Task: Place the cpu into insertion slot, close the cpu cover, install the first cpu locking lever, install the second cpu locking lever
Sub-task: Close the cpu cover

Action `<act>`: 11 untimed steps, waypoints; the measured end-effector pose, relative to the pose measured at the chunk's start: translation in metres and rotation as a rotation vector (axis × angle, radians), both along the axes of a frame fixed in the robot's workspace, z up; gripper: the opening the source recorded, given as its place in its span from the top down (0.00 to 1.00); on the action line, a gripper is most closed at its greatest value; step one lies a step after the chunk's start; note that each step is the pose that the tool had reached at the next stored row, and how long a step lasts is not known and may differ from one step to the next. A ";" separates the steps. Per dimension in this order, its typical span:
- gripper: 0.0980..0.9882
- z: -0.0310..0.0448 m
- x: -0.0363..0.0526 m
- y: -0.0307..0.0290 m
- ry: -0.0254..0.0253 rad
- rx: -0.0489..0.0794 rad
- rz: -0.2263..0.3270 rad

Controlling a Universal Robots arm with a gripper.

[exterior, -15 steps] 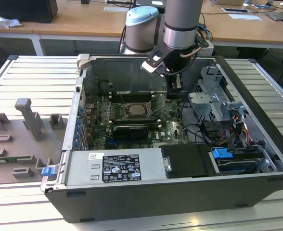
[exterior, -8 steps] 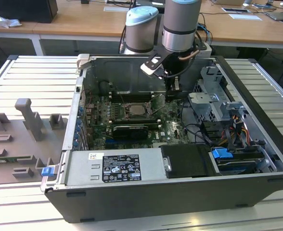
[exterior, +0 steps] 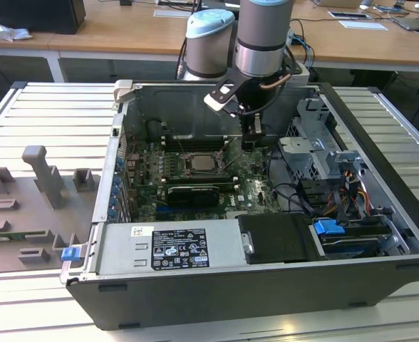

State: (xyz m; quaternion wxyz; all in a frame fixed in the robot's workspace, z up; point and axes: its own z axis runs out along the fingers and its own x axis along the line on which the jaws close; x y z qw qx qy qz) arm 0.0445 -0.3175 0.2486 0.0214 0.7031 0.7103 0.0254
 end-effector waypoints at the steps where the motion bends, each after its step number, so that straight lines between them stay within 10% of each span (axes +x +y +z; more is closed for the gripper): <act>1: 0.99 0.0000 0.0000 0.0000 0.0000 0.000 0.000; 11: 0.99 0.0000 -0.0114 0.0000 0.0001 0.000 0.000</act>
